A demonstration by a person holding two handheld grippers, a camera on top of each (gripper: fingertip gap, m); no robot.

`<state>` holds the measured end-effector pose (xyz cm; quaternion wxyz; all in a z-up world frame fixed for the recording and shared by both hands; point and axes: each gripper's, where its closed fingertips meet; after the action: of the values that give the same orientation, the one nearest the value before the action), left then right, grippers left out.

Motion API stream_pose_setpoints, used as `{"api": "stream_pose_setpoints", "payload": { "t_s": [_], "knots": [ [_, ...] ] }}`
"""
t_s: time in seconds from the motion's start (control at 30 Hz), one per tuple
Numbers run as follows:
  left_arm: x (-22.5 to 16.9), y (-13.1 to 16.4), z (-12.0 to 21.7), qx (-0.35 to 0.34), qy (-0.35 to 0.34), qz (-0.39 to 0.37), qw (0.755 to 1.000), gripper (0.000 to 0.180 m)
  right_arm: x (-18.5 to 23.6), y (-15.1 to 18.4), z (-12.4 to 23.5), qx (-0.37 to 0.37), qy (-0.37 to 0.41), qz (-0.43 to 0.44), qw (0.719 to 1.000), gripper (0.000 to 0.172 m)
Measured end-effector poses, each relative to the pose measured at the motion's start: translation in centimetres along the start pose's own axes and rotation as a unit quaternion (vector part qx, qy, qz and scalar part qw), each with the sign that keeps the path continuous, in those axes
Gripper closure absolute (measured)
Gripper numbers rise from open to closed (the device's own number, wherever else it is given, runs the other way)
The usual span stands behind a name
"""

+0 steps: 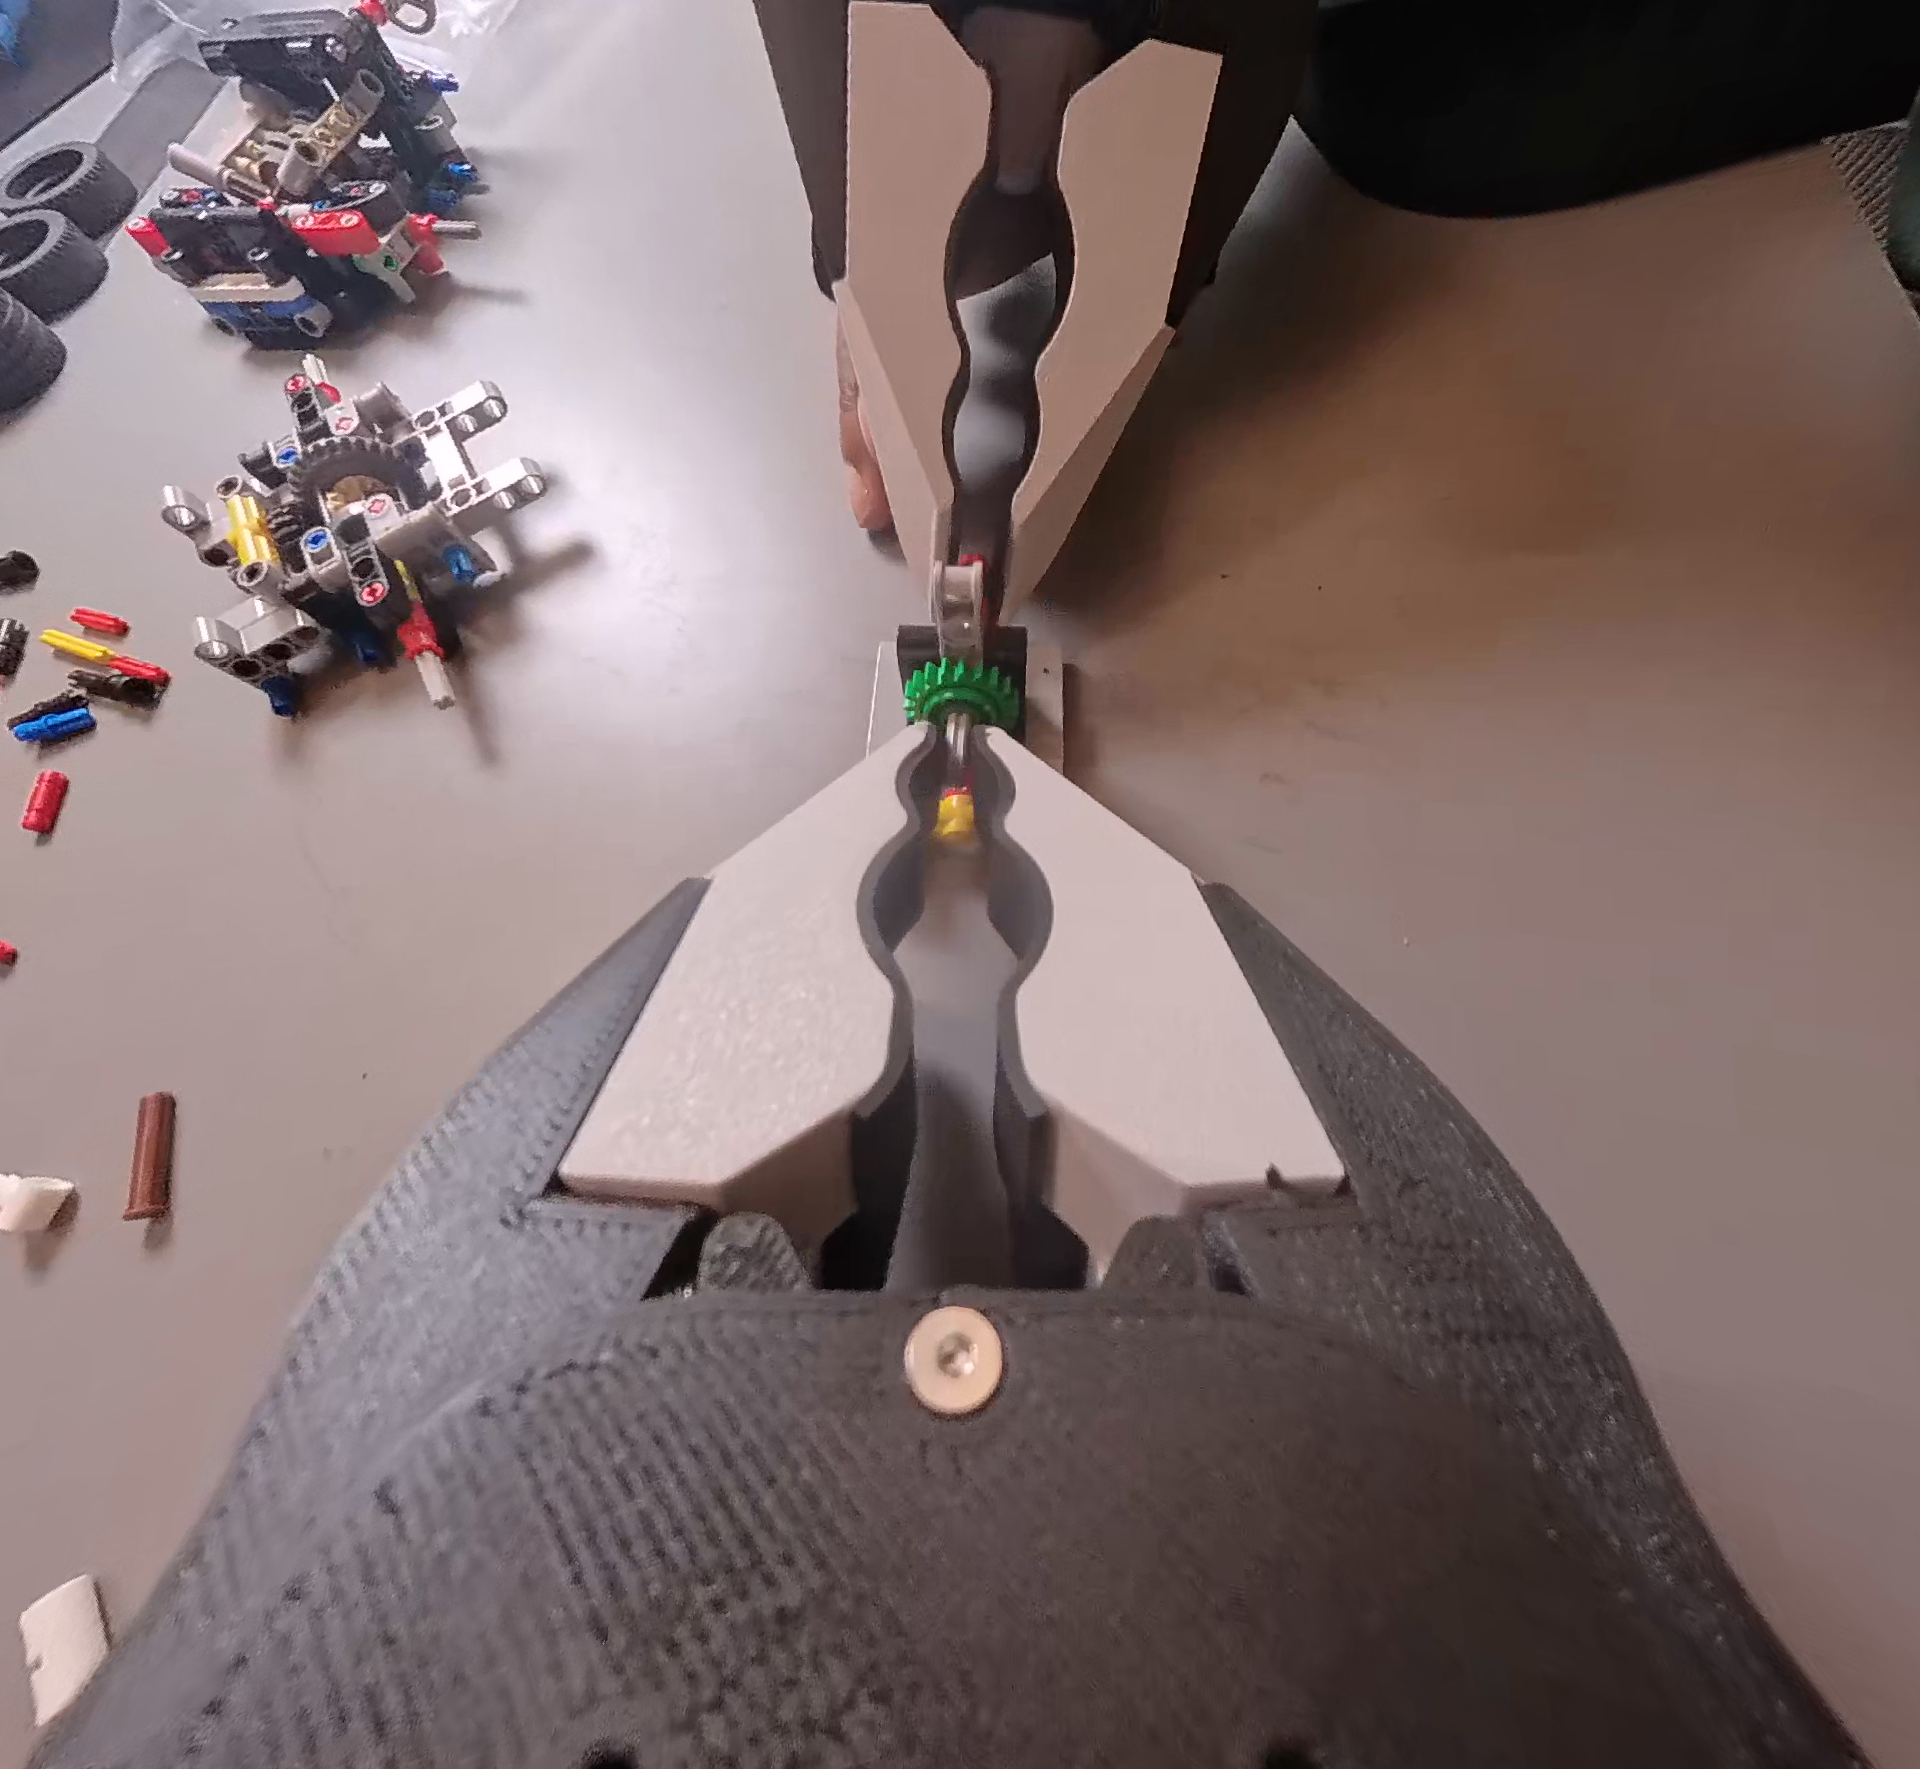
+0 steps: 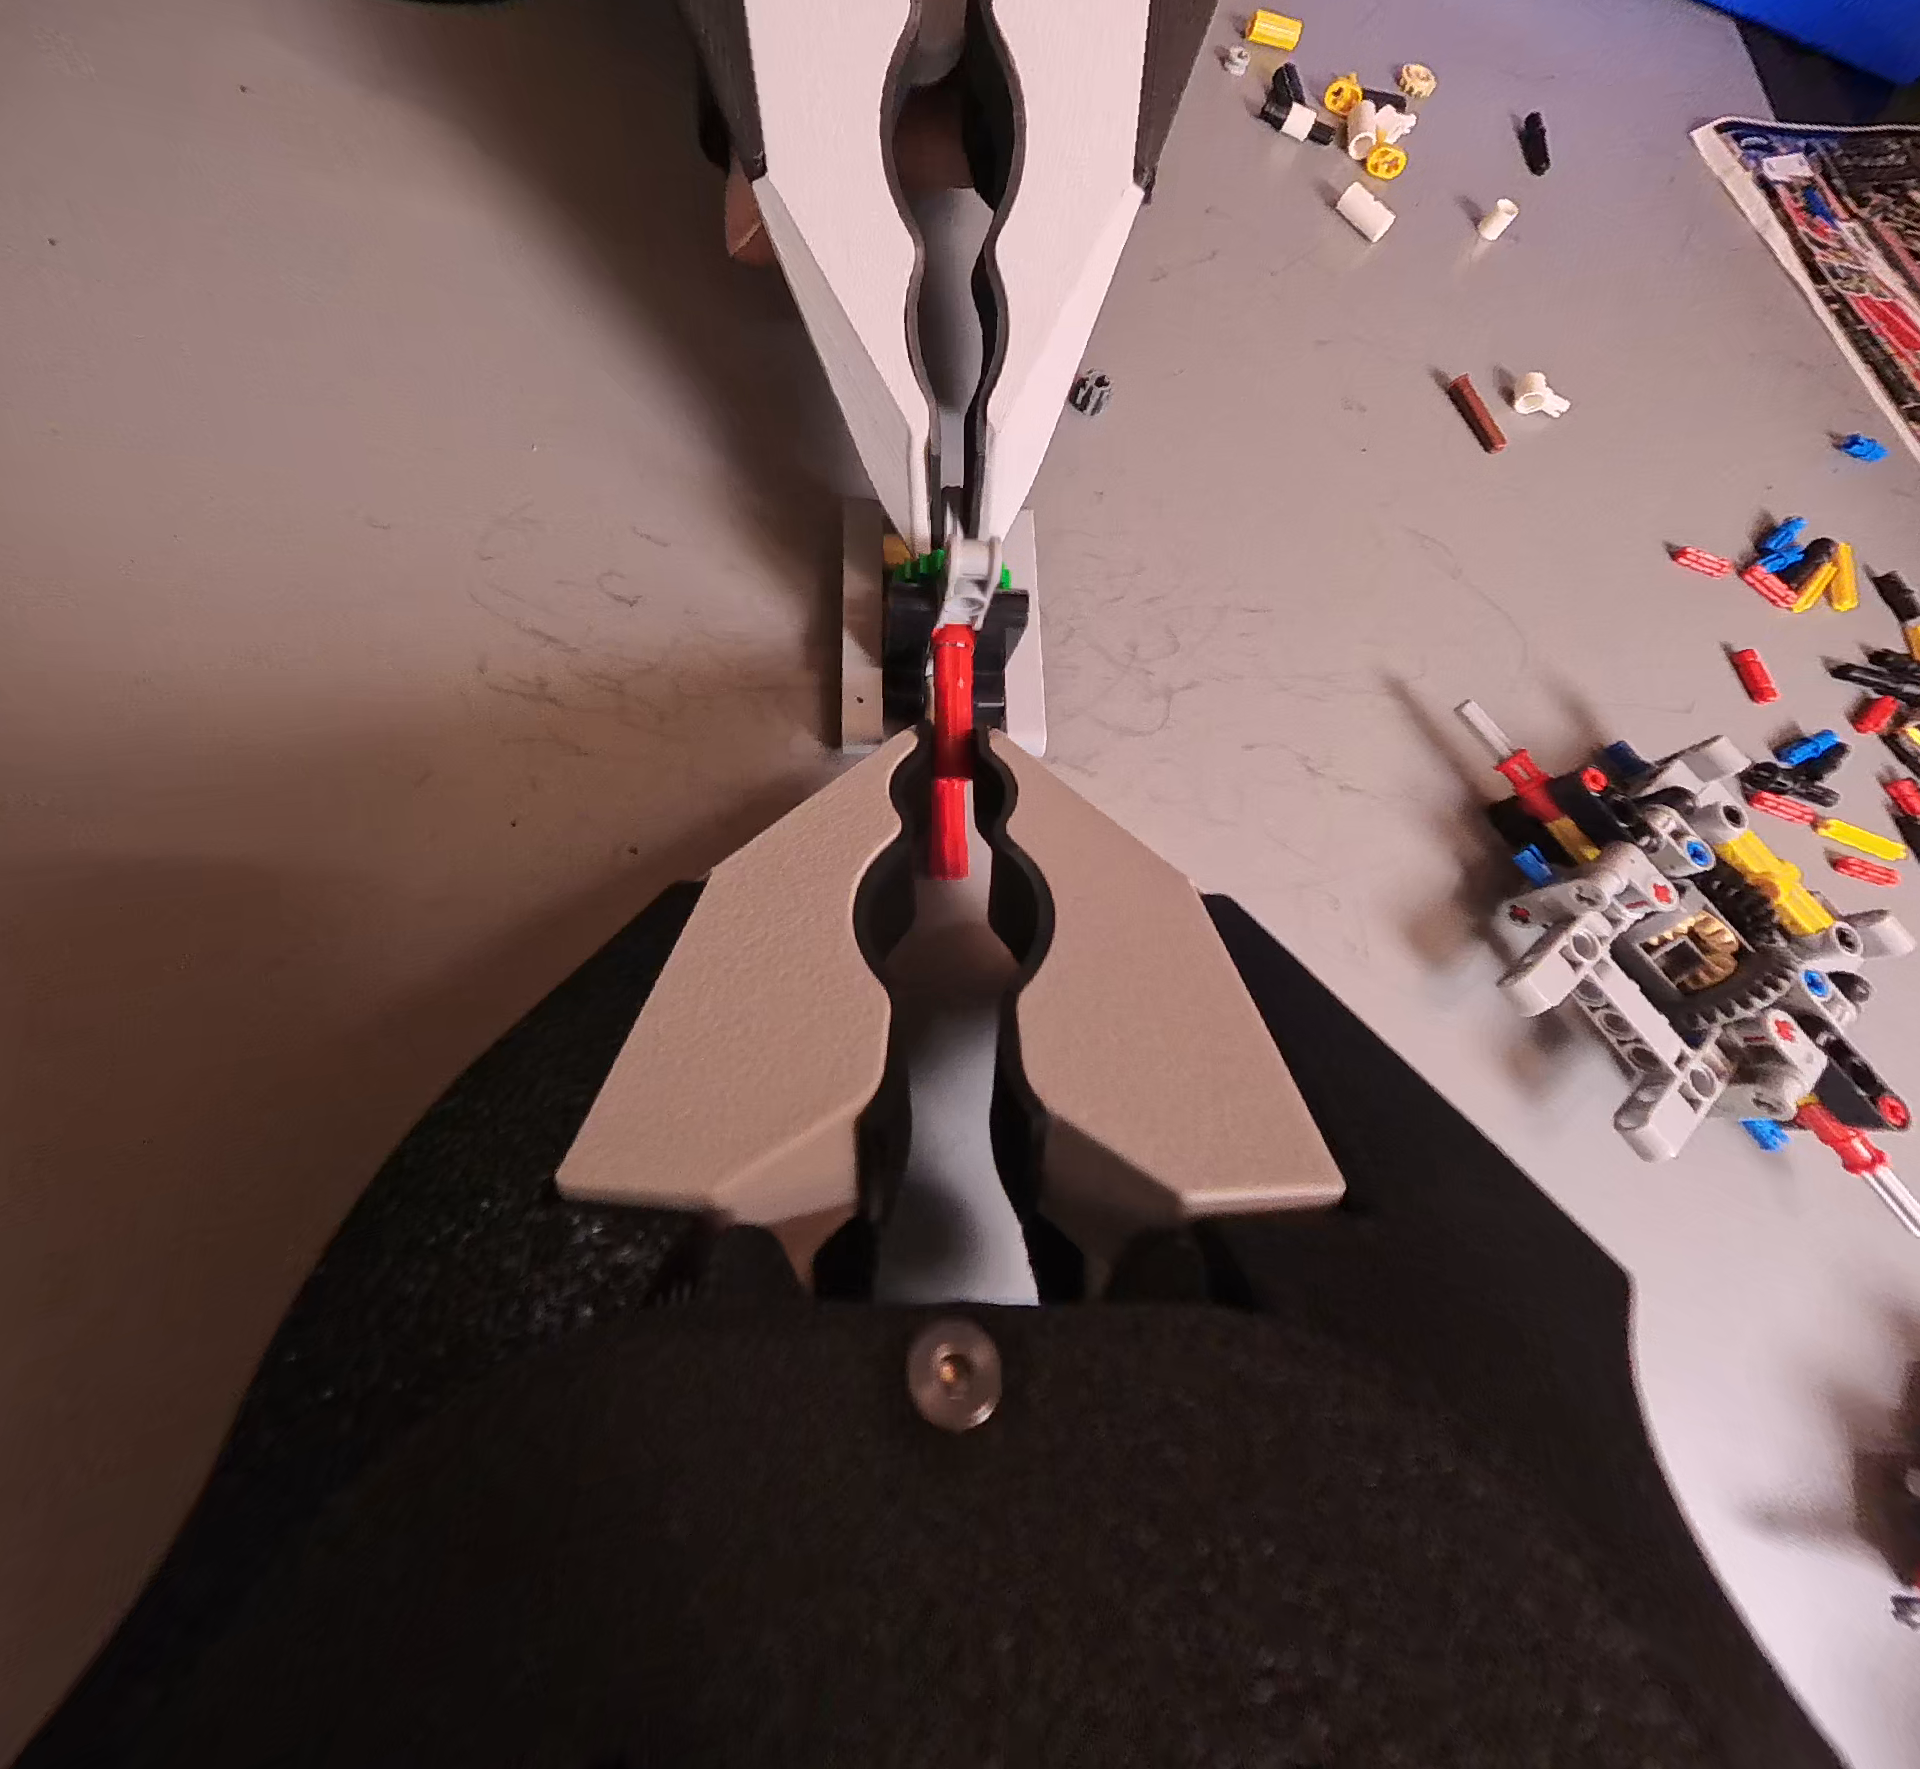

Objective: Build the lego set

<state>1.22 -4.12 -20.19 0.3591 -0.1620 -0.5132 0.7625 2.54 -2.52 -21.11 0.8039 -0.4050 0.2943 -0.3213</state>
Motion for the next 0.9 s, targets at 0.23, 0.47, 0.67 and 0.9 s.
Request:
{"api": "stream_pose_setpoints", "payload": {
  "t_s": [0.23,0.47,0.67,0.9],
  "knots": [
    [0.0,-0.1,-0.2,0.001,-0.007,-0.008,1.0,0.178,-0.1,0.1,0.0,0.0,0.0,0.0,1.0,0.167],
    [0.2,-0.1,-0.4,0.003,-0.017,-0.014,1.0,0.176,-0.2,0.0,-0.1,0.001,0.004,0.001,1.0,0.166],
    [0.4,-0.3,-0.1,-0.008,-0.019,-0.006,1.0,0.17,-0.2,-0.2,0.2,-0.002,0.001,0.0,1.0,0.151],
    [0.3,0.0,0.9,-0.002,-0.001,0.023,1.0,0.137,-0.1,-0.4,0.1,0.003,-0.002,-0.008,1.0,0.125]
  ]
}}
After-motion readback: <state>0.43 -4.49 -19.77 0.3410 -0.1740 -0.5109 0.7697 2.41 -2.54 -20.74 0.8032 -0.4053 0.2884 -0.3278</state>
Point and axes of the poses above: each gripper's, where its closed fingertips meet, z back along the fingers, y out of its underside, x = y × z across the jaws, and after that the axes turned 8 degrees about -x, right-handed
